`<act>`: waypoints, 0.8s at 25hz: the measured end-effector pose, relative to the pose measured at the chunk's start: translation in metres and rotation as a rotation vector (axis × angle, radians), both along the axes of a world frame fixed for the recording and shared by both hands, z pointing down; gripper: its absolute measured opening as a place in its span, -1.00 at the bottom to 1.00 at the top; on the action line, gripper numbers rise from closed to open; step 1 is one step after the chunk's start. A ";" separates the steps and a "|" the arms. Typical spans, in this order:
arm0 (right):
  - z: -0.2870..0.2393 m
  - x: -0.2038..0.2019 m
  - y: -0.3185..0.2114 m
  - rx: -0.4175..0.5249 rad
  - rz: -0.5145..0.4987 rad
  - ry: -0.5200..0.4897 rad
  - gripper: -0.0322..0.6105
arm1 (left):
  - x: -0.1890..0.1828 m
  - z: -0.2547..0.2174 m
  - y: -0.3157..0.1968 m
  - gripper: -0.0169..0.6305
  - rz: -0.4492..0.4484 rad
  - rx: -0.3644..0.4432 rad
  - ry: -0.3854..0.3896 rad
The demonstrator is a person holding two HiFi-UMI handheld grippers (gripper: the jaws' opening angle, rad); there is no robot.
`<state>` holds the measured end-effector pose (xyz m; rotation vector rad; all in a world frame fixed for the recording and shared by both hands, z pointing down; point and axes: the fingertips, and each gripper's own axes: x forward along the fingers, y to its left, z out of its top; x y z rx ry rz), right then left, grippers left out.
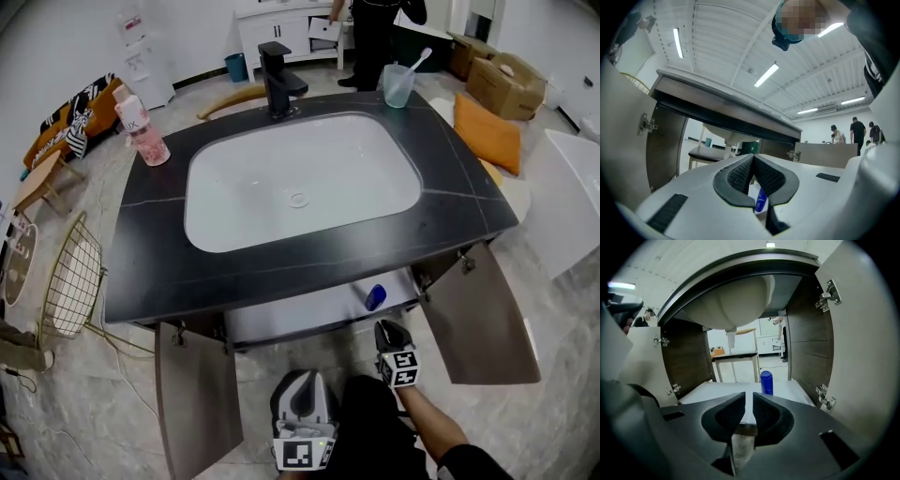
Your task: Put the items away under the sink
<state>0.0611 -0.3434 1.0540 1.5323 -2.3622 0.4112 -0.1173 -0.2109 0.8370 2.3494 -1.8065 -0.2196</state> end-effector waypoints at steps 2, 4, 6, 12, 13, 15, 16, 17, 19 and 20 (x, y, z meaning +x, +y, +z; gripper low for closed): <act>-0.010 -0.004 0.006 -0.029 0.000 -0.001 -0.81 | -0.006 -0.014 -0.001 -0.90 -0.007 0.002 -0.029; -0.025 -0.007 0.012 -0.070 0.002 0.004 -0.85 | -0.013 -0.034 -0.002 -0.90 -0.018 -0.003 -0.053; -0.041 -0.009 0.024 -0.126 0.003 0.012 -0.87 | -0.019 -0.056 0.001 -0.90 -0.029 -0.035 -0.048; -0.116 -0.025 0.052 -0.256 -0.015 0.035 -0.87 | -0.028 -0.142 0.007 -0.90 -0.040 -0.127 -0.011; -0.136 -0.028 0.057 -0.270 -0.016 0.038 -0.87 | -0.032 -0.158 0.007 -0.90 -0.040 -0.144 -0.012; -0.176 -0.033 0.064 -0.288 -0.015 0.036 -0.87 | -0.037 -0.193 0.005 -0.90 -0.041 -0.171 -0.009; -0.198 -0.036 0.065 -0.288 -0.017 0.034 -0.87 | -0.040 -0.212 0.003 -0.90 -0.043 -0.179 -0.004; -0.222 -0.040 0.065 -0.285 -0.021 0.032 -0.87 | -0.043 -0.231 0.000 -0.90 -0.045 -0.183 0.000; -0.272 -0.048 0.065 -0.274 -0.032 0.033 -0.87 | -0.050 -0.272 -0.006 -0.90 -0.039 -0.176 -0.015; -0.298 -0.053 0.065 -0.268 -0.035 0.031 -0.87 | -0.053 -0.293 -0.008 -0.90 -0.032 -0.165 -0.030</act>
